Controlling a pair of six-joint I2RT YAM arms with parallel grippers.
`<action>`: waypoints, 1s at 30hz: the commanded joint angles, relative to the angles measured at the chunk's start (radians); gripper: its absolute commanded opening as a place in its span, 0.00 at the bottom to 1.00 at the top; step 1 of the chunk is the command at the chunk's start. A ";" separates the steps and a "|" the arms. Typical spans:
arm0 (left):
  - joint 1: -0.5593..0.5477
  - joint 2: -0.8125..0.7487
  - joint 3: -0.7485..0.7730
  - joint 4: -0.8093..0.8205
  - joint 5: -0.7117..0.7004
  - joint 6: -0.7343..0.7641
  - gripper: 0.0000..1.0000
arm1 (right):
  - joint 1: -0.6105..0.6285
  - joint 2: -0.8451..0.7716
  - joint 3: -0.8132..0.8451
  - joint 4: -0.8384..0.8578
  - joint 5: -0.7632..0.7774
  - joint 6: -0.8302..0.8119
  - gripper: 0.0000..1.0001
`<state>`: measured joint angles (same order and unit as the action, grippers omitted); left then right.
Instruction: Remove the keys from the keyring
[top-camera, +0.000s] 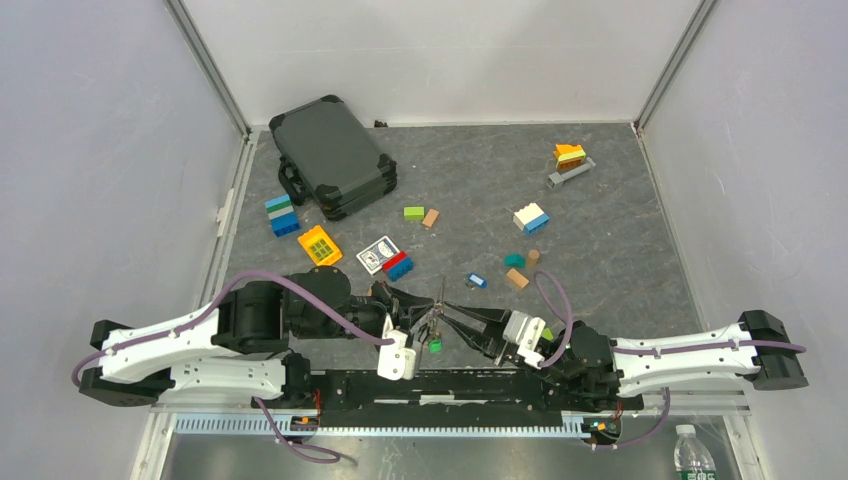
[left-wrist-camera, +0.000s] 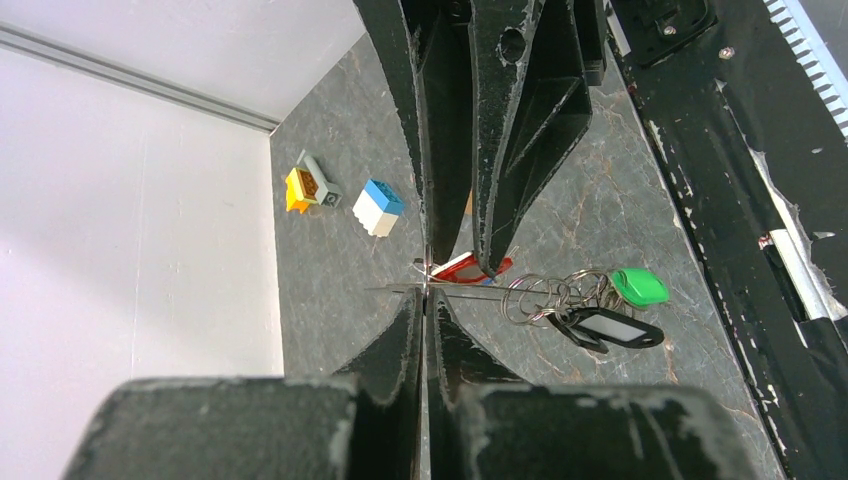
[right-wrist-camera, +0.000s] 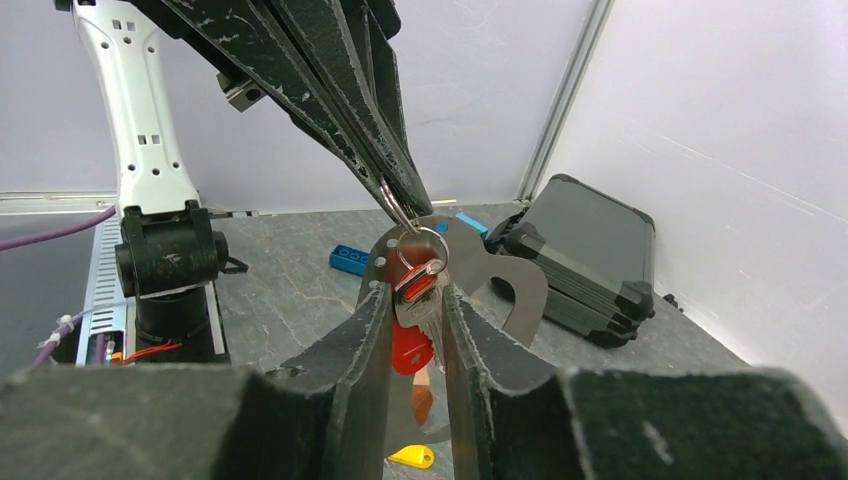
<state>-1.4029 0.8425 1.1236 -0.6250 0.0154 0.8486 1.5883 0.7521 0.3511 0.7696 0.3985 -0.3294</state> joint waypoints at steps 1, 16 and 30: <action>-0.002 -0.011 0.013 0.067 -0.004 -0.039 0.02 | 0.002 0.001 0.018 0.018 0.016 0.001 0.29; -0.001 -0.006 0.016 0.067 -0.005 -0.039 0.02 | 0.001 0.031 0.041 0.000 -0.018 -0.003 0.38; -0.002 -0.005 0.016 0.068 -0.002 -0.038 0.02 | 0.001 0.029 0.046 -0.001 0.017 -0.023 0.25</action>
<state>-1.4029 0.8425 1.1236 -0.6254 0.0158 0.8486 1.5883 0.7868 0.3569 0.7460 0.4023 -0.3431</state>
